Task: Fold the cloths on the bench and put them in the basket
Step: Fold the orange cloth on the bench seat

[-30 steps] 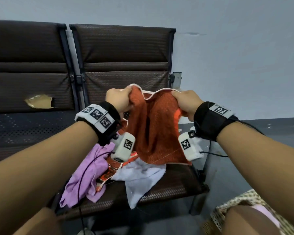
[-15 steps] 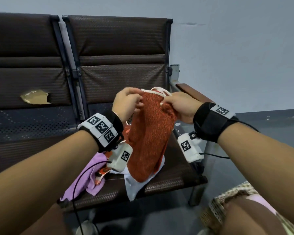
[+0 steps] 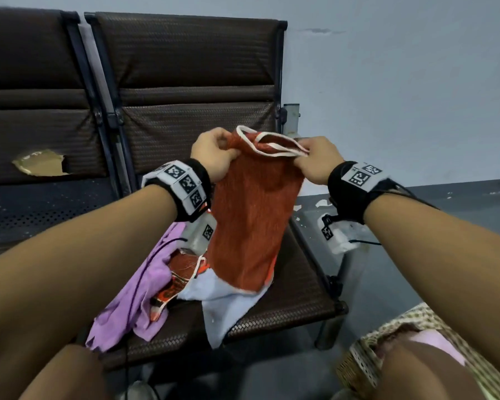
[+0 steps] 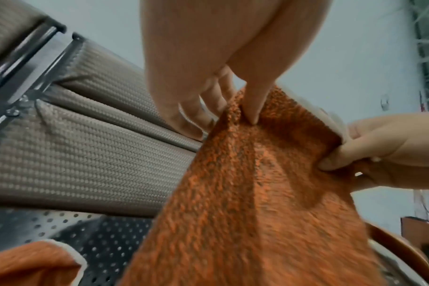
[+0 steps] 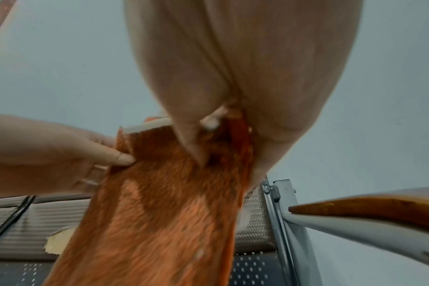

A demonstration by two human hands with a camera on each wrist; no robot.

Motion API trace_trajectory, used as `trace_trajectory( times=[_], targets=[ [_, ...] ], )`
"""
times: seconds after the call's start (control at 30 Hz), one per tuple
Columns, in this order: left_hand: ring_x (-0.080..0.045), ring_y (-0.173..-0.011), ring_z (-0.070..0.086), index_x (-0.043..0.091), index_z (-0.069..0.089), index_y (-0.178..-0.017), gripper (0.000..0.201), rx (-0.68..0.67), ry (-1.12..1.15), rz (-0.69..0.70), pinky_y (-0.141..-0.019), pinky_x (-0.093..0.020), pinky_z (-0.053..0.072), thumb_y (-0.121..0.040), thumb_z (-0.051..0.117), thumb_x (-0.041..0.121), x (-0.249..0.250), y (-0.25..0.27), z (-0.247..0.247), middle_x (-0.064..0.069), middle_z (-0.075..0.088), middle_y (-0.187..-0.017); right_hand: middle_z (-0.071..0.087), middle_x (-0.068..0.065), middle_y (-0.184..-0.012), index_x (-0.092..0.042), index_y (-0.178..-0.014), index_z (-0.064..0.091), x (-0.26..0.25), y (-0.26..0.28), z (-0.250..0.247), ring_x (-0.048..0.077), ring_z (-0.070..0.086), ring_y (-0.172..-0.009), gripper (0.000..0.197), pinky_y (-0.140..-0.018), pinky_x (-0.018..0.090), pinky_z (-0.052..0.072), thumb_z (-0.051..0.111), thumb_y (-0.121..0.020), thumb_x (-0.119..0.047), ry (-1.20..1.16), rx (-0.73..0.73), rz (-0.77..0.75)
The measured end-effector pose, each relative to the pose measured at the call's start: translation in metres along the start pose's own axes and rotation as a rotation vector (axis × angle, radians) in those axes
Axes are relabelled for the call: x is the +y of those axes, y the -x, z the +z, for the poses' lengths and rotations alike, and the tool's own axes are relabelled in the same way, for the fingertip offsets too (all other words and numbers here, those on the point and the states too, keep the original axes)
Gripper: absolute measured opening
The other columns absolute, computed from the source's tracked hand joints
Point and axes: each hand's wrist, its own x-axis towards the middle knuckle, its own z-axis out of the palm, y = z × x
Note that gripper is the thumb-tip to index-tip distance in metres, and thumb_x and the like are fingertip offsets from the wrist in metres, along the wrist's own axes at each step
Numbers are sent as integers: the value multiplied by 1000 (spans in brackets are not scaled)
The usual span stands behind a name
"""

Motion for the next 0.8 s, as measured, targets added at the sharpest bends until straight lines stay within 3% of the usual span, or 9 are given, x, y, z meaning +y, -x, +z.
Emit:
trace_trajectory(
  times=[0.13, 0.23, 0.3, 0.4, 0.5, 0.57, 0.67, 0.73, 0.8],
  targets=[
    [-16, -82, 69, 25, 62, -78, 28, 153, 136, 69, -85, -41, 58, -76, 69, -2, 10, -28, -1, -1, 73, -86, 64, -9, -88, -25, -105, 72, -9, -10, 5, 16, 58, -85, 31, -75, 24, 41, 49, -90, -10, -225, 281, -80],
    [-12, -71, 62, 25, 58, -74, 35, 121, 164, 114, -71, -33, 54, -70, 73, -6, 2, -28, -8, 2, 67, -75, 66, -12, -89, -25, -110, 73, -13, -4, 7, 11, 60, -83, 32, -73, 25, 45, 51, -91, -11, -292, 238, -126],
    [-15, -69, 55, 24, 55, -72, 38, 25, 76, 84, -67, -30, 47, -70, 75, -8, -22, -14, -9, 0, 61, -71, 68, -10, -87, -22, -110, 73, -7, 7, 15, 9, 60, -79, 31, -70, 23, 45, 52, -91, -10, -268, 122, -120],
    [-14, -68, 49, 18, 54, -68, 34, -227, -160, -27, -65, -29, 41, -72, 84, 2, -70, 26, -4, -3, 58, -69, 74, 5, -100, -14, -109, 73, 9, 32, 41, 20, 66, -92, 30, -83, 30, 51, 50, -92, -8, -152, -165, -80],
    [-15, -78, 55, 8, 64, -81, 19, -516, -462, -97, -73, -34, 49, -79, 82, 14, -110, 69, 0, -7, 65, -79, 70, 11, -90, -9, -95, 70, 29, 60, 72, 23, 63, -82, 21, -78, 33, 49, 49, -93, -9, -16, -536, -30],
    [-18, -78, 55, 9, 59, -84, 18, -723, -439, -187, -72, -35, 50, -83, 77, 6, -124, 94, 1, -7, 62, -81, 66, 9, -85, -6, -94, 67, 41, 80, 93, 20, 60, -75, 14, -72, 30, 50, 52, -94, -6, -74, -752, 94],
    [-8, -72, 59, 15, 57, -90, 26, -950, -285, -354, -64, -21, 51, -85, 68, -8, -131, 121, -1, 4, 61, -79, 67, 3, -70, -7, -87, 62, 55, 104, 113, 14, 66, -61, 16, -60, 27, 55, 53, -94, 4, -374, -951, 347],
    [-6, -67, 65, 12, 63, -89, 25, -990, -194, -497, -64, -21, 56, -87, 61, -12, -133, 126, 0, 2, 67, -77, 67, 7, -67, -1, -87, 62, 61, 108, 114, 14, 67, -58, 13, -59, 28, 59, 54, -92, 7, -490, -1048, 411],
    [-19, -69, 70, 1, 66, -96, 19, -938, -124, -657, -72, -32, 62, -89, 55, -12, -135, 123, 0, -12, 72, -82, 66, 13, -74, 3, -94, 62, 64, 106, 111, 17, 68, -63, 11, -64, 30, 61, 54, -89, 8, -576, -1076, 444]
  ],
)
